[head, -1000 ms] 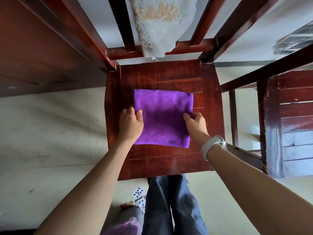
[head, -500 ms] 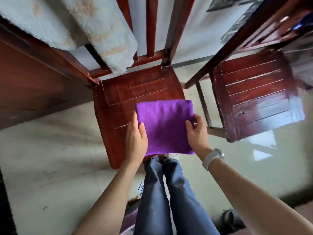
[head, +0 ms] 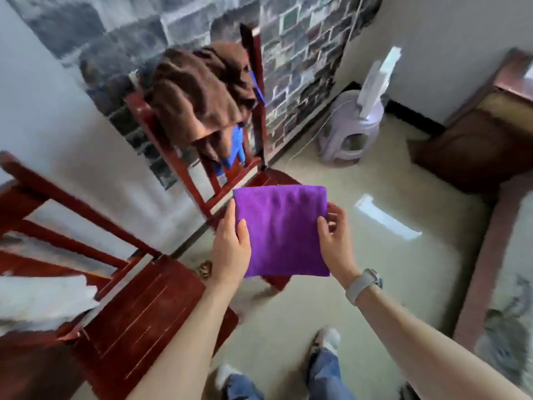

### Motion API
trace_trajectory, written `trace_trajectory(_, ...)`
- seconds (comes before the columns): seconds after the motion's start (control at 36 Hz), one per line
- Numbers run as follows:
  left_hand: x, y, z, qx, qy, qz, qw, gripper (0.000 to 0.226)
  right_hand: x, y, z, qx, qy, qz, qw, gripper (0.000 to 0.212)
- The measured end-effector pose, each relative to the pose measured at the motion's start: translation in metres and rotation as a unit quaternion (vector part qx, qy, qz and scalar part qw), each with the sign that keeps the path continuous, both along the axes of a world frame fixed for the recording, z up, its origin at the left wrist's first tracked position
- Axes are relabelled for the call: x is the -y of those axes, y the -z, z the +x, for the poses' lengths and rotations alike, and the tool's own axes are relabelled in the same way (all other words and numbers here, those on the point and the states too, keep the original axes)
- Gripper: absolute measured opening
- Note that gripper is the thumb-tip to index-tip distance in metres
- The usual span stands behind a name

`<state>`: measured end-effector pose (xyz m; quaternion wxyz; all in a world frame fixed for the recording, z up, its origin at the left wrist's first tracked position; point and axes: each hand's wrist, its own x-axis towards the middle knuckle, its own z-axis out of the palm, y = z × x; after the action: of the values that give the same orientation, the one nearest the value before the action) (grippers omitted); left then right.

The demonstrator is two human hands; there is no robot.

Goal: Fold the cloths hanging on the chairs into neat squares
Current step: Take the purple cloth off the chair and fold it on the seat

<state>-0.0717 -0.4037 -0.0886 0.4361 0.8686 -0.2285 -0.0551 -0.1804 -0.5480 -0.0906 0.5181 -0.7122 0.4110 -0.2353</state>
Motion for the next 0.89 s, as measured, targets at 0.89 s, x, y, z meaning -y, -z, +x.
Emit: trace_trajectory(0.89,0.712,-0.106,-0.135,-0.003,0.294,-0.106,0.95,0.036,0.61,-0.112,-0.218,0.019,0.319,-0.123,0.94,0.026)
